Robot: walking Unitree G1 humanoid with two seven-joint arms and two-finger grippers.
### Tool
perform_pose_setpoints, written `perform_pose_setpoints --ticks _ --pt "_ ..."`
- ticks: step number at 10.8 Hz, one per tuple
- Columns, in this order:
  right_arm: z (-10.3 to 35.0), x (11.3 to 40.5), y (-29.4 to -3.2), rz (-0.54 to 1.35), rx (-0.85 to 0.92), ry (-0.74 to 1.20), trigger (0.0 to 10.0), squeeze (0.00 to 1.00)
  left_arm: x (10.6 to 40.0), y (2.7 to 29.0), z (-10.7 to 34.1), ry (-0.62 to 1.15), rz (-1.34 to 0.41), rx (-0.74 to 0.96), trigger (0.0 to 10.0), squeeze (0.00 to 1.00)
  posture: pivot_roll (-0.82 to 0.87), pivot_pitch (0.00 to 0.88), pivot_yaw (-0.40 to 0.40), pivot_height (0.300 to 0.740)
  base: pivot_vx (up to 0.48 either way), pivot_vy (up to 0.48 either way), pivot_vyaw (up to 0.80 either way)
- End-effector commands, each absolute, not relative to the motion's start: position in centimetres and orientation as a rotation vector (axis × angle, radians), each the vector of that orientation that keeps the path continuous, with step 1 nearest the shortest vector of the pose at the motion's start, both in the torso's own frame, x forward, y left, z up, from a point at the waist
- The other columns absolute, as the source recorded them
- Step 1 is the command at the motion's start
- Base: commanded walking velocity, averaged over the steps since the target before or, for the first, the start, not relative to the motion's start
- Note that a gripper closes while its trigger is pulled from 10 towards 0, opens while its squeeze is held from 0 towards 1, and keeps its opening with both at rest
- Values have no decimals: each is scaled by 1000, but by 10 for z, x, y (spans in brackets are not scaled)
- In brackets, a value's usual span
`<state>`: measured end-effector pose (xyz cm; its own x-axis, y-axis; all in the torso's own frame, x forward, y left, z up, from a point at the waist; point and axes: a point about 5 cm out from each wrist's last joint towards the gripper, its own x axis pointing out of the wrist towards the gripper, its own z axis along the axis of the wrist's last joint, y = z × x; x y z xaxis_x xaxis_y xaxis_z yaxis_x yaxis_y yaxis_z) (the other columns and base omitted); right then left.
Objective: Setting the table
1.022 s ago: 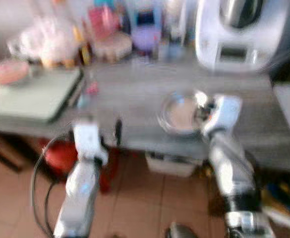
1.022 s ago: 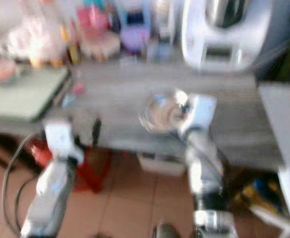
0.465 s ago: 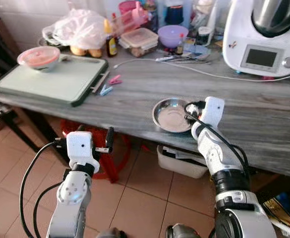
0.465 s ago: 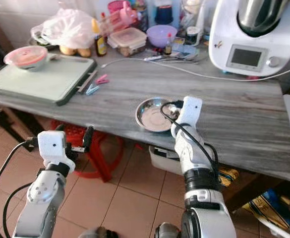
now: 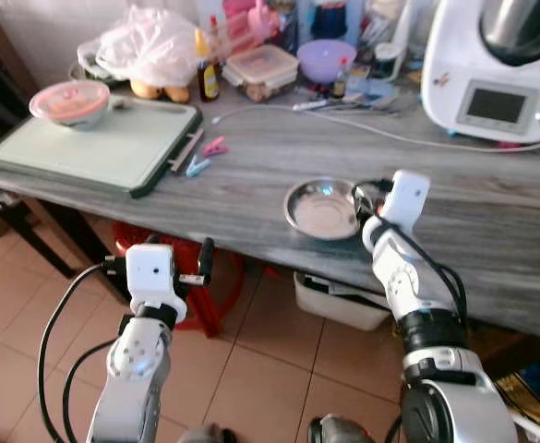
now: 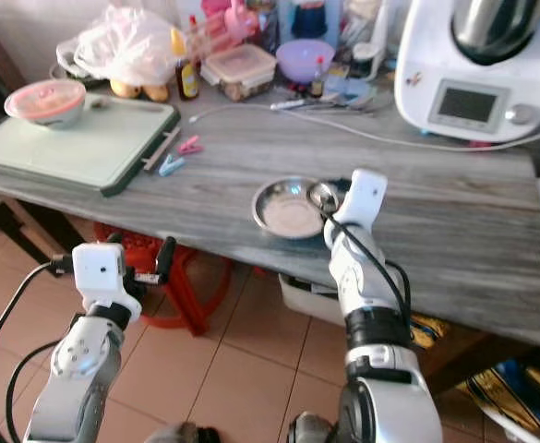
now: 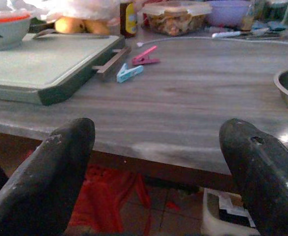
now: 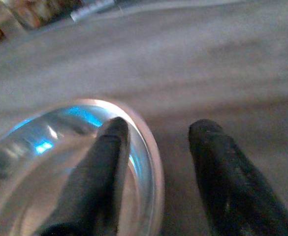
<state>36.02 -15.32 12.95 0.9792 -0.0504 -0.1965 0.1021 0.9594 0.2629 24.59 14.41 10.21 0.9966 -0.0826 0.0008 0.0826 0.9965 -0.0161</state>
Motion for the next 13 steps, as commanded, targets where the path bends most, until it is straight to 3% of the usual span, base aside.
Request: perform_pose_setpoints --ticks 1,3,6,7,9,12,13 --pt "141 361 -150 -58 289 134 10000 1000 247 147 107 -10 -60 -5 10000 0 4 103 51 740 0 0 0" --pt "169 340 -151 -8 177 -85 10000 1000 247 153 107 -3 8 -9 10000 0 4 102 41 740 0 0 0" --pt "156 300 -152 66 -43 -154 10000 1000 248 151 108 -5 13 -24 10000 0 -10 96 36 740 -82 0 0" --pt "150 290 -155 60 -88 -150 10000 0 248 155 109 -4 25 -24 10000 0 -16 97 37 740 -255 0 0" --pt "136 271 -167 -18 -108 -98 10000 0 243 164 108 7 53 -18 10000 0 -15 95 38 740 -287 0 0" --pt "133 276 -170 -48 -181 -59 10000 0 244 160 106 14 43 -21 10000 0 -24 78 36 740 -286 0 0" --pt "128 279 -171 -82 -109 -13 10000 0 244 159 106 13 39 -24 10000 0 -24 68 35 740 -285 0 0"
